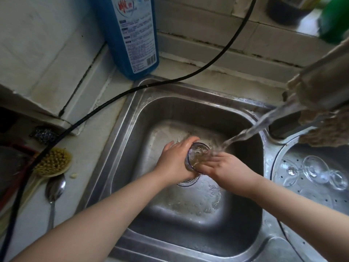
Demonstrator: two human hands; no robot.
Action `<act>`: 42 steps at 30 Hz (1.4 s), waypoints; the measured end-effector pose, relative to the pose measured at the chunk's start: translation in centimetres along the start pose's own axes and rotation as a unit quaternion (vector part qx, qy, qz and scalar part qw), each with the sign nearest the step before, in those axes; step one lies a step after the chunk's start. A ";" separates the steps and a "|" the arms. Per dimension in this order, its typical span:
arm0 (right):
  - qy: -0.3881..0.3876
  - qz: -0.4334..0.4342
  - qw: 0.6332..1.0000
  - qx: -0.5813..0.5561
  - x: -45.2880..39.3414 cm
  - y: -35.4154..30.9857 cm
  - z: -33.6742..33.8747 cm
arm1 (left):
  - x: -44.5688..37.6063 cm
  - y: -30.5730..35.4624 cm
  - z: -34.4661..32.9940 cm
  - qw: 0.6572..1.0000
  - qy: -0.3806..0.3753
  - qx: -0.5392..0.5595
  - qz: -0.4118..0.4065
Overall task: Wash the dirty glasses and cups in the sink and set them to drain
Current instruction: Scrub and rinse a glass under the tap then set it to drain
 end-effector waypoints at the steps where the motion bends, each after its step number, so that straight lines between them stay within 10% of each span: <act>1: 0.013 -0.011 1.000 -0.012 0.2 -0.3 0.0 | 0.2 -0.2 -0.2 0.999 -0.005 0.039 -0.001; 9: 0.076 -0.219 0.925 -0.301 0.0 -1.5 1.4 | 2.7 0.3 -0.8 0.981 0.153 -0.029 0.114; 13: 0.045 -0.260 0.945 -0.192 -0.8 -1.5 1.0 | 1.8 1.1 -0.3 0.968 0.065 -0.183 0.162; 24: -0.085 -0.054 0.994 0.036 -0.5 -1.0 1.2 | 2.2 -0.8 -0.6 0.986 0.006 0.030 0.163; 31: -0.016 -0.301 0.889 -0.344 -1.9 -2.3 0.3 | 2.1 -0.5 -0.8 0.981 -0.011 0.060 0.182; 37: -0.018 -0.109 0.993 -0.033 -0.9 -1.1 1.1 | 2.2 -1.6 -1.8 0.955 -0.064 0.196 0.215; 42: 0.044 -0.157 0.932 -0.323 -0.2 -0.2 2.4 | 2.9 -0.5 -2.1 0.906 -0.155 0.362 0.158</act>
Point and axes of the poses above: each hand's wrist, its own x-axis away from the middle knuckle, its own z-axis out of the back of the hand, y = z × x, the point moved 5 cm from there along -x, towards the middle knuckle, and after that the axes turned 11 degrees about -x, right-handed, at the moved point
